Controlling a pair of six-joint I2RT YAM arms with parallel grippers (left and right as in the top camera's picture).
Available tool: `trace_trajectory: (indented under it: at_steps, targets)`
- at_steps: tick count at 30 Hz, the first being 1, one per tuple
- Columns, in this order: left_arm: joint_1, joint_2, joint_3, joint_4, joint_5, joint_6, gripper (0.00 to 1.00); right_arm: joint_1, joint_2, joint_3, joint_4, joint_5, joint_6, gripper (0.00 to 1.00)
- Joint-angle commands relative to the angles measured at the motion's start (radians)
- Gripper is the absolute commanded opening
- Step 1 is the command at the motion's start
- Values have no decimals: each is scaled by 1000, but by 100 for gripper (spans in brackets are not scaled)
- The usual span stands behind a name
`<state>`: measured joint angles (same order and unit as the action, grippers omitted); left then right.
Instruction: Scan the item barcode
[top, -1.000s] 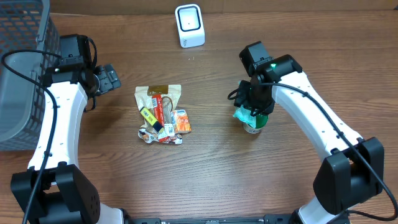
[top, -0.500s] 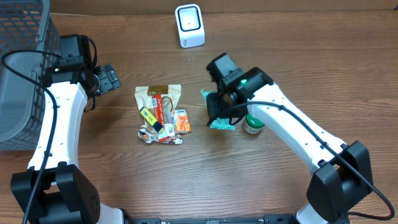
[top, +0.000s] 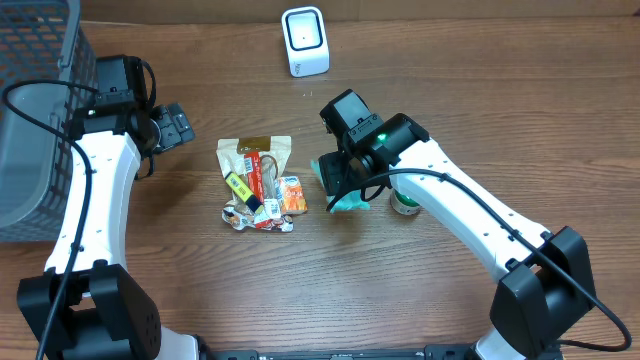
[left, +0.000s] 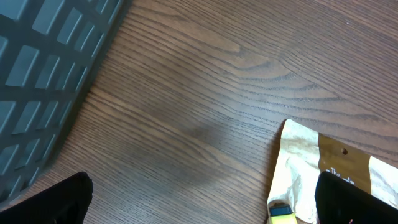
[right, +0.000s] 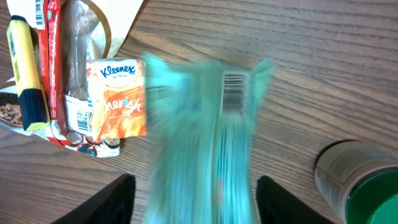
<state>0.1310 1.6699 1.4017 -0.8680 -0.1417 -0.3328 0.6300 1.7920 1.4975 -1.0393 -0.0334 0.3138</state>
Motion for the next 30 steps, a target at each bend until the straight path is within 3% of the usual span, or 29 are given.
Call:
trace_trajectory:
  at_steps: [1, 8, 15, 17, 21, 23, 24, 30]
  targets:
    - [0, -16, 14, 2, 5, 19, 100, 4, 0, -5, 5, 13, -6, 65]
    - [0, -16, 14, 2, 5, 19, 100, 4, 0, -5, 5, 13, -8, 71]
    - [0, -16, 14, 2, 5, 19, 100, 4, 0, -5, -27, -24, 49, 70]
    - [0, -16, 14, 2, 5, 19, 100, 4, 0, -5, -27, -63, 111, 64]
    - [0, -16, 14, 2, 4, 19, 100, 6, 0, -6, -31, -66, 277, 23]
    - [0, -16, 14, 2, 5, 19, 100, 12, 0, -6, -31, -65, 320, 7]
    - [0, -16, 14, 2, 4, 19, 100, 16, 1, -6, -32, -65, 340, 4]
    - [0, -16, 14, 2, 5, 19, 100, 60, 2, -6, -32, -61, 443, 4]
